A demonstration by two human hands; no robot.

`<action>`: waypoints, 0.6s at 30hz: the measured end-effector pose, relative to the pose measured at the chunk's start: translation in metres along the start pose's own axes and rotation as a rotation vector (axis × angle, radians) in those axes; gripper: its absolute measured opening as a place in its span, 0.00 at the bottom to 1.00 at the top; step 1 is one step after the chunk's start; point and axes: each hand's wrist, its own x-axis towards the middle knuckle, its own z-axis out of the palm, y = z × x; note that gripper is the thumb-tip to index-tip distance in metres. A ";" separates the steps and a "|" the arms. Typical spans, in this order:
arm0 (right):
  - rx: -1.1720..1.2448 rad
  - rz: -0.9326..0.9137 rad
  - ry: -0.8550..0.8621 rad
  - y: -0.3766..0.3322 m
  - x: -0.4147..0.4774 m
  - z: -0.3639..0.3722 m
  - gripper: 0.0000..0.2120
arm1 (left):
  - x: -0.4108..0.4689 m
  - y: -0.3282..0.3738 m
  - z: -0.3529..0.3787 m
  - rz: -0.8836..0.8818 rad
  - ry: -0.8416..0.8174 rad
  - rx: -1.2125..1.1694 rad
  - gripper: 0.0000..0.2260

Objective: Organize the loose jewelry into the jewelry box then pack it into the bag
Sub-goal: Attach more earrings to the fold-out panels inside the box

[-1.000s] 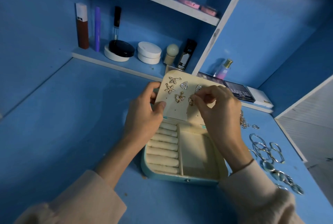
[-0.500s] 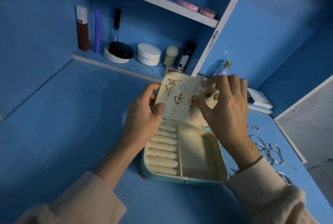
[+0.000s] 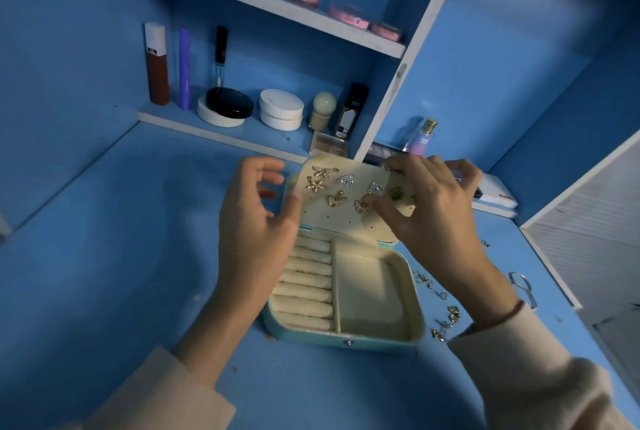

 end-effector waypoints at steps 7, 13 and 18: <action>-0.063 -0.116 0.111 -0.012 -0.029 -0.007 0.10 | -0.062 0.047 0.019 -0.701 -0.198 -0.853 0.20; -0.092 -0.144 0.149 -0.018 -0.047 -0.006 0.12 | -0.067 0.050 0.022 -0.903 -0.091 -1.009 0.28; -0.125 -0.151 0.149 -0.024 -0.059 -0.006 0.13 | -0.069 0.048 0.020 -0.874 -0.121 -1.048 0.32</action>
